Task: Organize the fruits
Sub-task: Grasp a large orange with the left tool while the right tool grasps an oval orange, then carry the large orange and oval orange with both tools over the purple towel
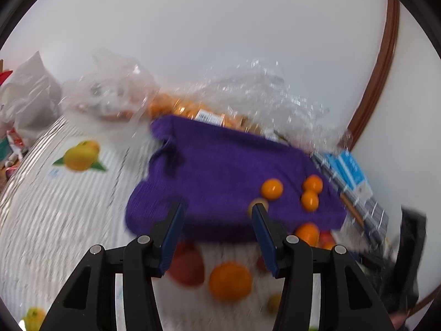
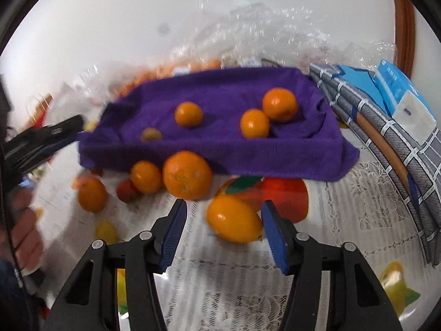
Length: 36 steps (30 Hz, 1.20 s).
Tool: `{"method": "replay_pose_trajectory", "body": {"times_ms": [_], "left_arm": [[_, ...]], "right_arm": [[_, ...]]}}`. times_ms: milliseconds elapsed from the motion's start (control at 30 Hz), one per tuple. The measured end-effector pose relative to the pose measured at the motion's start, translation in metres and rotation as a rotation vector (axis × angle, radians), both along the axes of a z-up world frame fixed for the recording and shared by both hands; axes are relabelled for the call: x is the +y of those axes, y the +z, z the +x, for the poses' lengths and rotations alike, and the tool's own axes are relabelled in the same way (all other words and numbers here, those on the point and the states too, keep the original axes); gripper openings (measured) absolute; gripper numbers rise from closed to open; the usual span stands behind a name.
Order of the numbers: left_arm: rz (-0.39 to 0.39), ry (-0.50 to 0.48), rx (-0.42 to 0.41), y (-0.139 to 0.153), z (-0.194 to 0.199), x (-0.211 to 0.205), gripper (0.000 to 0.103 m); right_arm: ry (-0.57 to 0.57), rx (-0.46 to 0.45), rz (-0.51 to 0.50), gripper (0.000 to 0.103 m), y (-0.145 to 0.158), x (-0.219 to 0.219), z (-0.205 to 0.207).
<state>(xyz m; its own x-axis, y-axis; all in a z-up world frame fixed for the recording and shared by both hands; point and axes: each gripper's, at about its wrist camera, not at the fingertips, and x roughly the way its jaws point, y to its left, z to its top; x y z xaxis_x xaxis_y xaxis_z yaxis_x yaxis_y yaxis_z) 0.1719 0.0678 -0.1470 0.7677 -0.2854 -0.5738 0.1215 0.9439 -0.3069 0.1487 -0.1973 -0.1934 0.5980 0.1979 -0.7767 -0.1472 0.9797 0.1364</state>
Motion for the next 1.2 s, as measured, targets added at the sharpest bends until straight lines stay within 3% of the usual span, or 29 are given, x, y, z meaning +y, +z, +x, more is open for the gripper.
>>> {"method": "replay_pose_trajectory", "body": {"times_ms": [133,300,433,567,667,767,1200], "left_arm": [[0.008,-0.022,0.026,-0.012,-0.020,0.000,0.049],[0.043,-0.082,0.072,-0.023,-0.025,-0.016,0.049],[0.208,-0.082,0.150,-0.032,-0.013,-0.041,0.050],[0.154,-0.110,0.153,-0.032,-0.014,-0.037,0.037],[-0.010,-0.153,0.119,-0.029,-0.020,-0.017,0.037],[-0.125,-0.091,0.088,-0.028,-0.025,0.005,0.037],[-0.112,-0.108,0.087,-0.028,-0.021,-0.003,0.037]], "right_arm": [[0.016,-0.014,0.061,0.041,0.002,-0.007,-0.007],[-0.025,-0.101,0.059,0.041,0.014,-0.017,-0.033],[-0.051,-0.144,0.110,0.041,0.020,-0.031,-0.050],[-0.062,-0.145,0.144,0.041,0.020,-0.039,-0.050],[-0.045,-0.132,0.138,0.041,0.020,-0.035,-0.047],[-0.036,-0.142,0.133,0.041,0.021,-0.033,-0.048],[-0.045,-0.140,0.132,0.041,0.020,-0.033,-0.049]]}}
